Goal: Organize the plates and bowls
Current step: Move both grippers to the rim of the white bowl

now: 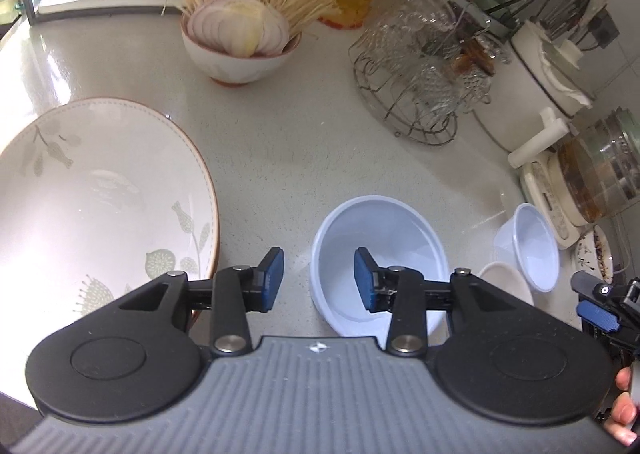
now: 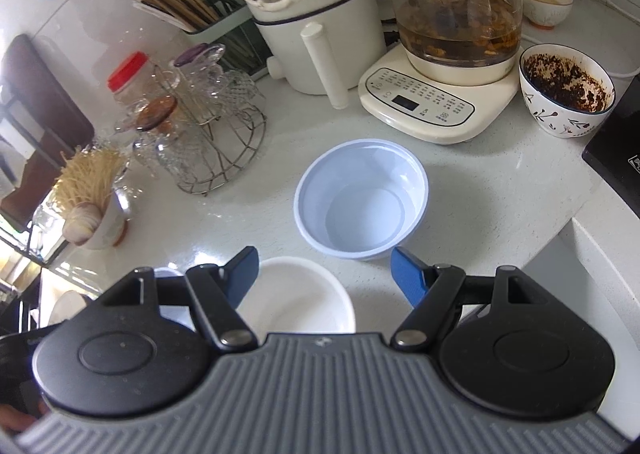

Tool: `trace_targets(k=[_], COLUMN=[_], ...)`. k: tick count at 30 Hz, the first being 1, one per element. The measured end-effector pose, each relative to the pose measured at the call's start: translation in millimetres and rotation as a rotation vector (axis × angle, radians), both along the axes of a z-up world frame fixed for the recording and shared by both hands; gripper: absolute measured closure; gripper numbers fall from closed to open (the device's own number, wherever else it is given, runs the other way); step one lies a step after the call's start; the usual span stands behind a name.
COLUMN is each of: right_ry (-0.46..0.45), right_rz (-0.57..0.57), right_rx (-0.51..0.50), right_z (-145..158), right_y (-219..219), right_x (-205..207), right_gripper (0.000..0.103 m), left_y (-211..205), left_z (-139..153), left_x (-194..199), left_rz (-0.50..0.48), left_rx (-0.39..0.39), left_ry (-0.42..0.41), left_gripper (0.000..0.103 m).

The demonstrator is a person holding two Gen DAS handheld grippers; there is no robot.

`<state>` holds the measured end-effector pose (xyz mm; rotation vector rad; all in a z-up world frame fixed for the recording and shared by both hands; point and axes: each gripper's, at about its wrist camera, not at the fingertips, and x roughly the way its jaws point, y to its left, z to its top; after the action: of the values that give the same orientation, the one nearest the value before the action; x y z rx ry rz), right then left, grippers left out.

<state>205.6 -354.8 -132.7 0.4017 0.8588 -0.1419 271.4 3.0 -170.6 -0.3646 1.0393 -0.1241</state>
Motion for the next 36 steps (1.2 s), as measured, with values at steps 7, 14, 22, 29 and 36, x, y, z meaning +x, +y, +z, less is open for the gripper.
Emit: trace_targets(k=[7, 14, 22, 29, 36], right_ry=[-0.054, -0.093, -0.096, -0.075, -0.002], right_rz=[0.044, 0.059, 0.045, -0.001, -0.052], right_rx=[-0.034, -0.054, -0.066, -0.045, 0.030], right_z=[6.1, 10.9, 16.3, 12.3, -8.3], right_y=[16.4, 20.9, 21.9, 13.1, -5.7], right_x=[-20.0, -38.2, -49.8, -57.9, -57.6], right_gripper=[0.028, 0.028, 0.028, 0.028, 0.029], left_y=[-2.7, -17.6, -43.7, -64.4, -86.3], left_z=[21.9, 41.9, 60.6, 55.8, 30.6], left_x=[-18.6, -37.2, -49.5, -44.4, -29.3], left_rz=[-0.037, -0.120, -0.212, -0.242, -0.271], left_rx=[0.019, -0.027, -0.061, -0.098, -0.137], left_ry=[-0.053, -0.107, -0.136, -0.090, 0.018], left_gripper=[0.054, 0.054, 0.054, 0.053, 0.053])
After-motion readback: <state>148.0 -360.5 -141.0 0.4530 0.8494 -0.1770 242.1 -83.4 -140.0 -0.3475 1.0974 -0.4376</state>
